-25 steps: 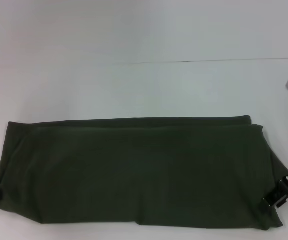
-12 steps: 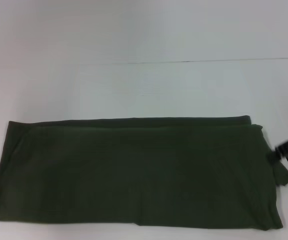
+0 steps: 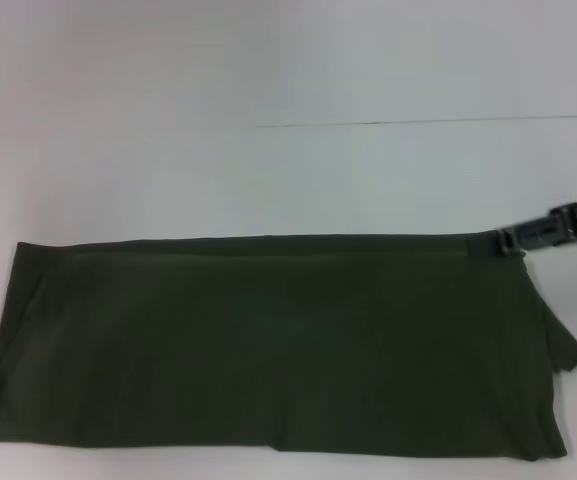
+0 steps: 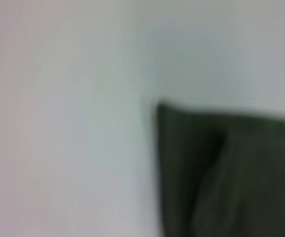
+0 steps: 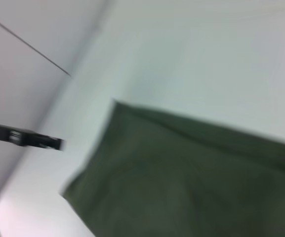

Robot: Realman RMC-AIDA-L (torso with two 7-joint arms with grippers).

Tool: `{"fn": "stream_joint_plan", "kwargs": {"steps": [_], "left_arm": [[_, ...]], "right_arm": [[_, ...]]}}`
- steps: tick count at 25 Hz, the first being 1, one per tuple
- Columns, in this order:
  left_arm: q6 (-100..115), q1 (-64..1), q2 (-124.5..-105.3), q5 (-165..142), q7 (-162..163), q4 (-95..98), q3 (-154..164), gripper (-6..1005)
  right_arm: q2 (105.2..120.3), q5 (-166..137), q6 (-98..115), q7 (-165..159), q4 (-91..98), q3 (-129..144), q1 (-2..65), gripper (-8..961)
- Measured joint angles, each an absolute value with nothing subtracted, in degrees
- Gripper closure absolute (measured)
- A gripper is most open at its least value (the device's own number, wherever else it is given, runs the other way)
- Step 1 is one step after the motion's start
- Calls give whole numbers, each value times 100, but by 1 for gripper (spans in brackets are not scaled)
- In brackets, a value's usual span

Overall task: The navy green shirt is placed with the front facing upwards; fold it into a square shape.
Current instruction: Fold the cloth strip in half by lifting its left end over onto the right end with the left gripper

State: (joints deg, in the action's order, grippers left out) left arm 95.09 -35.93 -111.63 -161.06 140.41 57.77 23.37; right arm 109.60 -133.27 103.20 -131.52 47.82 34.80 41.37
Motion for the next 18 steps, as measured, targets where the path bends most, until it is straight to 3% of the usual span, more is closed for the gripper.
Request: {"fn": "stream_joint_plan", "kwargs": {"steps": [8,14,18], "left_arm": [[9794,-3200,-11145,-13232,12859,5219,1079,440],[9999,-2965,-11235,-12345,11943,4970,1184,427],[10060,-2963,-11219,-12550,11914,5072,1560,419]], "right_arm": [[11421,-11979,9885,-10746,3824,3443,3840,167],[11968,-11932,9381,-8589,3389,3526,3769,168],[11997,-11914,8898,-7424,2696,3733,3894,171]]}}
